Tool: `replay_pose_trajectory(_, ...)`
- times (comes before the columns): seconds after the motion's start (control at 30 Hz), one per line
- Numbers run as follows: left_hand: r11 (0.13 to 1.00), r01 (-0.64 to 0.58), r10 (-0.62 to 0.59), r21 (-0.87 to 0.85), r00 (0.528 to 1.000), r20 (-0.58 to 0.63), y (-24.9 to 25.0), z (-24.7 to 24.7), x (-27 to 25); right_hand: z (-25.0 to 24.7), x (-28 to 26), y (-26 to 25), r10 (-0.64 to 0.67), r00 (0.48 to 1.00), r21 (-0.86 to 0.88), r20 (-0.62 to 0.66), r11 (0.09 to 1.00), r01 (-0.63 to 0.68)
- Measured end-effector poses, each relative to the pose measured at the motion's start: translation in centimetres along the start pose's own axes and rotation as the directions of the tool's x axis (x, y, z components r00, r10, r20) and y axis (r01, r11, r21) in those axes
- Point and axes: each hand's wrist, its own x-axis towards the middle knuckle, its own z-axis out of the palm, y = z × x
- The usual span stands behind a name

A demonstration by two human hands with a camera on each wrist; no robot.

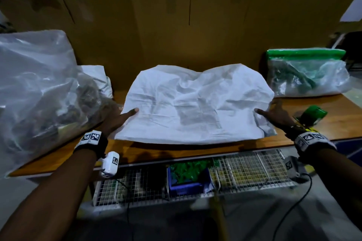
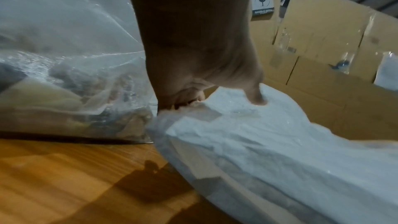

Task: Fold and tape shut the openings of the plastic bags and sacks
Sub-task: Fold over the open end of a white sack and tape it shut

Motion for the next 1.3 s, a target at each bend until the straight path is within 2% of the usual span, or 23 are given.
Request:
replay_pose_trajectory(0.07, 0.999, -0.017, 0.018, 0.05, 1.0, -0.024, 1.3, -0.7, 0.7, -0.5, 1.2, 0.3, 0.015, 0.996, 0.012, 0.085, 1.0, -0.016)
replay_pose_trajectory(0.17, 0.994, -0.108, 0.106, -0.02, 0.991, -0.079, 3.7, -2.3, 2.6, -2.8, 2.6, -0.2, -0.029, 0.983, 0.137, 0.179, 0.991, 0.004)
replay_pose_trajectory(0.2, 0.99, -0.128, 0.121, -0.062, 0.986, -0.113, 4.7, -2.9, 3.4, -4.0, 2.5, -1.2, -0.056, 0.984, 0.181, 0.169, 0.983, 0.025)
replay_pose_trajectory(0.33, 0.96, -0.179, 0.127, -0.217, 0.964, -0.232, 10.3, -4.9, 6.1, -8.8, 2.9, -6.5, -0.226, 0.971, 0.296, 0.078, 0.935, 0.194)
replay_pose_trajectory(0.47, 0.872, -0.182, 0.124, -0.455, 0.98, -0.153, 15.4, -6.6, 7.7, -12.0, 4.6, -11.6, -0.378, 0.92, 0.353, -0.103, 0.851, 0.389)
replay_pose_trajectory(0.57, 0.847, -0.09, 0.076, -0.525, 0.996, -0.048, 16.4, -8.6, 9.3, -13.8, 5.7, -13.5, -0.48, 0.866, 0.188, -0.142, 0.846, 0.499)
replay_pose_trajectory(0.6, 0.8, -0.099, 0.058, -0.592, 0.994, -0.089, 17.4, -9.1, 10.0, -14.5, 7.4, -12.9, -0.483, 0.856, 0.153, -0.184, 0.846, 0.51)
replay_pose_trajectory(0.67, 0.639, -0.219, 0.117, -0.738, 0.975, -0.189, 20.9, -9.5, 12.1, -16.4, 10.9, -12.5, -0.547, 0.78, 0.027, -0.303, 0.813, 0.581)
replay_pose_trajectory(0.7, 0.589, -0.238, 0.111, -0.772, 0.97, -0.214, 22.3, -9.6, 14.1, -17.5, 14.6, -11.5, -0.567, 0.726, 0.017, -0.388, 0.784, 0.621)
replay_pose_trajectory(0.73, 0.575, -0.305, 0.133, -0.759, 0.95, -0.281, 25.1, -9.2, 13.0, -18.9, 17.1, -10.9, -0.579, 0.692, 0.001, -0.431, 0.767, 0.642)
replay_pose_trajectory(0.77, 0.591, -0.317, 0.156, -0.742, 0.947, -0.281, 26.8, -8.7, 13.3, -20.2, 18.6, -11.2, -0.549, 0.683, 0.035, -0.481, 0.767, 0.641)
replay_pose_trajectory(0.8, 0.577, -0.337, 0.177, -0.744, 0.941, -0.289, 27.7, -9.1, 14.4, -20.3, 19.9, -12.6, -0.499, 0.736, 0.202, -0.458, 0.748, 0.633)
replay_pose_trajectory(0.83, 0.577, -0.347, 0.195, -0.739, 0.938, -0.288, 28.7, -9.1, 15.4, -20.6, 20.9, -13.9, -0.476, 0.739, 0.291, -0.476, 0.708, 0.643)
replay_pose_trajectory(0.87, 0.553, -0.357, 0.193, -0.753, 0.934, -0.301, 29.5, -9.1, 16.1, -20.3, 20.3, -16.1, -0.472, 0.734, 0.318, -0.489, 0.687, 0.654)
replay_pose_trajectory(0.9, 0.528, -0.348, 0.148, -0.775, 0.936, -0.319, 30.3, -9.2, 17.3, -20.1, 20.1, -17.5, -0.529, 0.689, 0.281, -0.495, 0.653, 0.703)
replay_pose_trajectory(0.93, 0.475, -0.347, 0.153, -0.809, 0.938, -0.312, 31.4, -9.3, 18.4, -19.8, 21.6, -18.3, -0.543, 0.687, 0.36, -0.482, 0.592, 0.721)
replay_pose_trajectory(0.97, 0.468, -0.358, 0.166, -0.808, 0.934, -0.317, 32.6, -9.2, 18.9, -19.7, 23.7, -19.8, -0.517, 0.724, 0.42, -0.457, 0.592, 0.688)
replay_pose_trajectory(1.0, 0.454, -0.36, 0.171, -0.815, 0.933, -0.317, 33.5, -9.0, 20.1, -20.0, 25.8, -21.0, -0.489, 0.696, 0.386, -0.526, 0.593, 0.707)
replay_pose_trajectory(1.03, 0.46, -0.361, 0.173, -0.811, 0.932, -0.317, 34.3, -9.0, 21.3, -20.4, 28.0, -22.0, -0.426, 0.739, 0.381, -0.522, 0.658, 0.649)
replay_pose_trajectory(1.1, 0.445, -0.374, 0.174, -0.814, 0.928, -0.331, 36.1, -8.9, 23.5, -21.0, 31.6, -23.0, -0.473, 0.76, 0.44, -0.446, 0.623, 0.647)
replay_pose_trajectory(1.2, 0.358, -0.436, 0.169, -0.825, 0.9, -0.402, 39.0, -9.2, 25.5, -22.3, 34.9, -25.1, -0.469, 0.724, 0.414, -0.505, 0.604, 0.681)
replay_pose_trajectory(1.27, 0.277, -0.462, 0.158, -0.843, 0.887, -0.434, 40.2, -9.2, 26.4, -23.6, 36.6, -26.7, -0.409, 0.726, 0.395, -0.552, 0.639, 0.66)
replay_pose_trajectory(1.3, 0.272, -0.478, 0.159, -0.835, 0.878, -0.451, 40.3, -9.1, 26.9, -23.9, 36.7, -27.5, -0.382, 0.729, 0.38, -0.568, 0.664, 0.644)
